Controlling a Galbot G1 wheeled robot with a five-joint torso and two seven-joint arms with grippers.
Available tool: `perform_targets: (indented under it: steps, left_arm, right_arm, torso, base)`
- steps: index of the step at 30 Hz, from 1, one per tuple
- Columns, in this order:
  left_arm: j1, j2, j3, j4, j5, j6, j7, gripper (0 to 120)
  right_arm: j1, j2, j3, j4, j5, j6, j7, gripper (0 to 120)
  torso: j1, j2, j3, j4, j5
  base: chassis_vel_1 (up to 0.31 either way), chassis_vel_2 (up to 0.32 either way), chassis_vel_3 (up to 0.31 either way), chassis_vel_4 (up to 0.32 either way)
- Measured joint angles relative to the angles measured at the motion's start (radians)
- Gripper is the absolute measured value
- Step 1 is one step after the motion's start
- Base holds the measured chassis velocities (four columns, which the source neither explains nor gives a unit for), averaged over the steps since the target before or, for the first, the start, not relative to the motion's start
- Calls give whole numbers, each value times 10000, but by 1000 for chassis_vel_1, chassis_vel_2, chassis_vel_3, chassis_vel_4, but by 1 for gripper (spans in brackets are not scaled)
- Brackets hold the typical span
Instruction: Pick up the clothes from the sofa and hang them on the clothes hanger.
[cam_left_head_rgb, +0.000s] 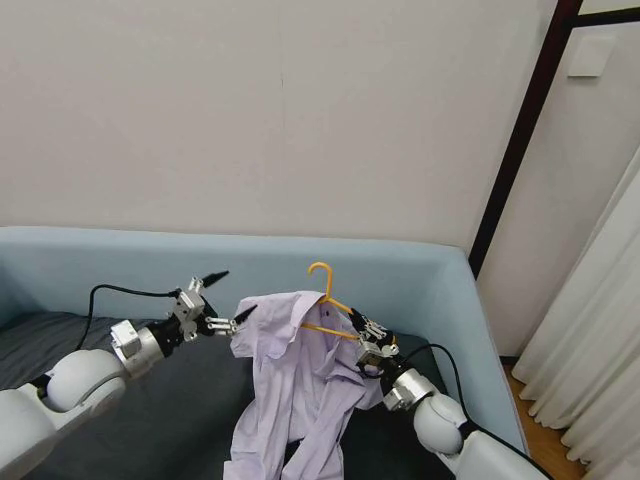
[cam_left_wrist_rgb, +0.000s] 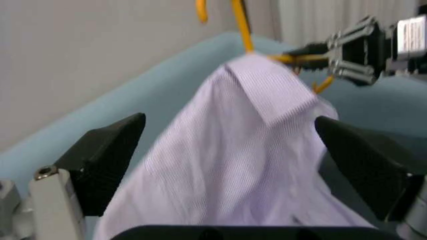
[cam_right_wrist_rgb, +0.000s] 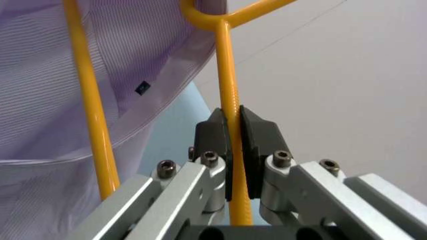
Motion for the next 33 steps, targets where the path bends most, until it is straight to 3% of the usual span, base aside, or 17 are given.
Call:
perform_targets:
  steps: [1,3,5,8,12,19,24,33]
  left_arm:
    - [-1414,-456,902,804,-312,87,808,100]
    - [-3071,-1181,2242,1879,-711,207,1636,100]
    - [-3671,-1507,2770,2276,-943,253,1907,100]
    - [-5120,-2207,3908,3169,-1664,493,2771,100]
    - [-6096,-2813,4522,4102,-1929,772,3802,100]
    - [-7185,-3957,5089,6070,-1804,1478,5862,100]
    - [-7436,-4493,5217,7006,-1375,1718,6953,98]
    - [-7329,-5202,5225,7799,-795,1750,7509,98]
  right_arm:
    - [-72,-52,84,96,-36,5,14,4]
    - [-180,-136,211,187,-94,14,22,4]
    - [-228,-173,277,230,-109,16,32,4]
    - [-331,-233,467,306,-209,36,59,4]
    - [-371,-252,581,356,-267,70,81,4]
    - [-369,-389,645,437,-232,136,98,4]
    - [-361,-483,679,498,-234,228,94,4]
    - [-319,-575,711,566,-482,550,90,4]
  torso:
    - [-1,1,-2,-6,33]
    - [1,0,-1,-8,21]
    - [2,0,1,-8,3]
    - [2,0,-1,-7,29]
    - [1,0,-1,6,20]
    - [1,0,-2,-3,23]
    - [1,0,-2,1,20]
    - [0,0,-2,1,18]
  base:
    - [0,0,0,0]
    - [0,0,0,0]
    - [0,0,0,0]
    - [0,0,0,0]
    - [0,0,0,0]
    - [0,0,0,0]
    - [0,0,0,0]
    - [0,0,0,0]
